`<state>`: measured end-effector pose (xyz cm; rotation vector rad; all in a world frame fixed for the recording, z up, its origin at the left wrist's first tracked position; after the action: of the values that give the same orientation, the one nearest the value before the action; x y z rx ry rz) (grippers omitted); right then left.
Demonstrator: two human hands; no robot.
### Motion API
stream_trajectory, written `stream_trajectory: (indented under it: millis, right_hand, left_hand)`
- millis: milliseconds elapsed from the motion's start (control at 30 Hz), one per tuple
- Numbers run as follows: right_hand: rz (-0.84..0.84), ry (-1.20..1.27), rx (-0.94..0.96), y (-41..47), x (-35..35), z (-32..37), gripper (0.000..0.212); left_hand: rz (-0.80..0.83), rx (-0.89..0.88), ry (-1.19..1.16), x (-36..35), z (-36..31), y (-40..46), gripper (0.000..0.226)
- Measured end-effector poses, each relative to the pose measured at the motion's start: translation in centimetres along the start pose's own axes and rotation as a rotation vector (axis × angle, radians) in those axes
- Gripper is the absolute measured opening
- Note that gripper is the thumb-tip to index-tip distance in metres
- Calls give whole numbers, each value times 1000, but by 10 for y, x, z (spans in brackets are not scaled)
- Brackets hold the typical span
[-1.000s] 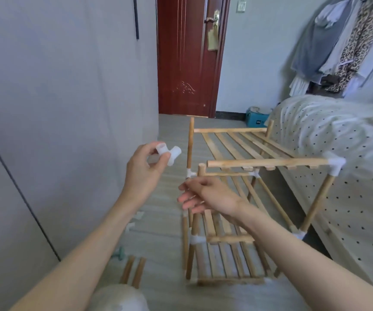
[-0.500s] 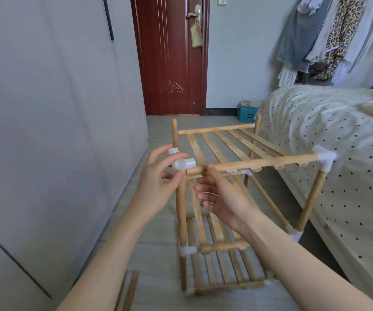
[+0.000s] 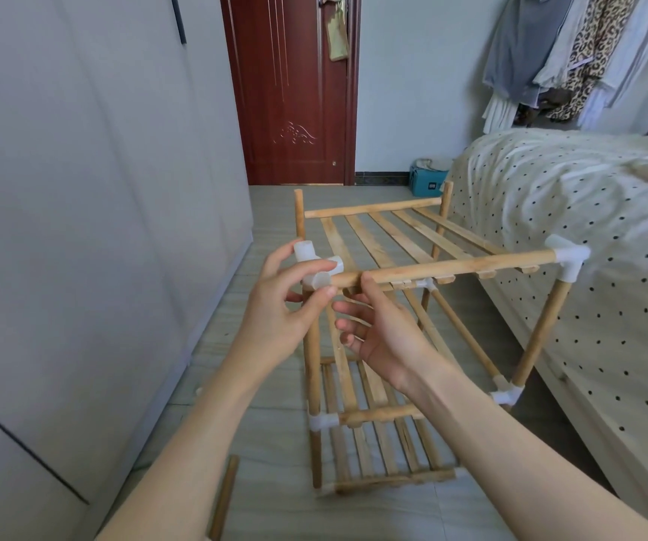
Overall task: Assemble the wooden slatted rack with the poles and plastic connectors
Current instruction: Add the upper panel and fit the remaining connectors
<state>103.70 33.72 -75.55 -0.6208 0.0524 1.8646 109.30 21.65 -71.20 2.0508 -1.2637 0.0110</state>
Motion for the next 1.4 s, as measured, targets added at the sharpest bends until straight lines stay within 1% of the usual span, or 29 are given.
stream_trajectory:
  millis: [167,233,333,367,500,600,700,767,867,1000,1133,1400]
  right_hand:
    - [-13,-94,13,0,2,-4,37]
    - [-6,-138,22,0,4,-4,36]
    - [-4,-165,36,-2,5,-3,33]
    - [-4,-156,41,-2,5,-2,32]
    - [-5,-52,38,-1,3,4,31]
    - [15,14,16,0,0,8,31]
    - [-3,95,-6,2,-3,11,31]
    - [-13,153,-25,4,-5,13,29]
    - [-19,200,-21,6,-7,15,23]
    - [-18,244,19,7,-3,22,22]
    - [-3,300,41,6,-2,27,21]
    - [16,312,17,1,-2,29,19]
  left_hand:
    - [-24,40,-24,3,2,-1,32]
    - [-49,60,-12,4,3,-1,41]
    - [-97,108,-35,7,3,-1,62]
    - [-115,120,-27,8,3,0,64]
    - [-138,127,32,4,4,2,53]
    - [-97,74,25,0,2,3,47]
    - [-71,67,-12,-6,4,2,44]
    - [-89,89,-11,-8,7,2,42]
    - [-165,114,-5,-3,11,6,37]
    - [-252,148,-4,3,12,8,36]
    - [-229,140,4,1,9,9,37]
    - [-215,146,-21,-3,5,9,38]
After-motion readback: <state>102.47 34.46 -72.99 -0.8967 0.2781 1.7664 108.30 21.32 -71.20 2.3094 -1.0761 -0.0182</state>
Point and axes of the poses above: each hand's wrist, its own y-axis towards the middle knuckle, its own x-axis out of the back of the hand, z = x × y, the point moved 4 cm from there along y, towards the middle knuckle, and after that the axes turned 4 degrees about -z, right-handed, at the moved point
